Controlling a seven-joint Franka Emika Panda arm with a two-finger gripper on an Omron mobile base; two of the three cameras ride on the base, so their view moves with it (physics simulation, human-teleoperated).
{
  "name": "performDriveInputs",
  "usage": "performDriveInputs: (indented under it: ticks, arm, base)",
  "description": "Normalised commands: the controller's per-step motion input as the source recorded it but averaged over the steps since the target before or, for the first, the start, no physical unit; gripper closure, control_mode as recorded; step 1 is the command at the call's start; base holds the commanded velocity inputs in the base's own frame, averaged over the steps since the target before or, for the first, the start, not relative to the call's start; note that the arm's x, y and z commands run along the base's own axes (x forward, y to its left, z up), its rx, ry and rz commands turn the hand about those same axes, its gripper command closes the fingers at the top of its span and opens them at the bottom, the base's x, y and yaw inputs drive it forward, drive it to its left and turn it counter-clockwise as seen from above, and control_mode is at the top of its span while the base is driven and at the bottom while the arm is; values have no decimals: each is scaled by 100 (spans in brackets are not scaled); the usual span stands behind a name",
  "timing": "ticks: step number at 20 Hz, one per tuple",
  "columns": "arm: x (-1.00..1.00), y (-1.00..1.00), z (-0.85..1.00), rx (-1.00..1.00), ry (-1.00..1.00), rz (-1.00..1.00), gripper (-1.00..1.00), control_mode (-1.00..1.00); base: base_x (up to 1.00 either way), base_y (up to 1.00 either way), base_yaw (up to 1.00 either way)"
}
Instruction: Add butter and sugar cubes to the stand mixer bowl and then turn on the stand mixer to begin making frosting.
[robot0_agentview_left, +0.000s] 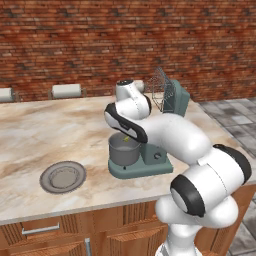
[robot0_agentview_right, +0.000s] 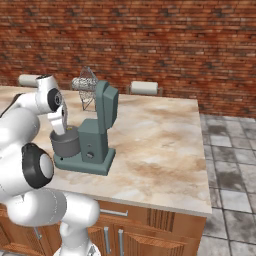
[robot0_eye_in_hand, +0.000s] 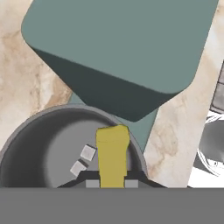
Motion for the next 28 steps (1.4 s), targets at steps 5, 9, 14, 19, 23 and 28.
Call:
performDriveInputs:
  ticks: [5,9,14,19,23,28]
  arm:
    - [0,0,-25,0,5,-5,100,-100]
    - [0,0,-17,0,5,-4,100,-100]
    - [0,0,-19,0,6,-4,100,-100]
    - [1,3,-21,0,5,-3,100,-100]
    - [9,13,-14,0,1,-3,100,-100]
    - [3,20,-13,0,1,-1,100,-100]
  base:
    - [0,0,0]
    - [0,0,0]
    - [0,0,0]
    - [0,0,0]
    - [0,0,0]
    - [0,0,0]
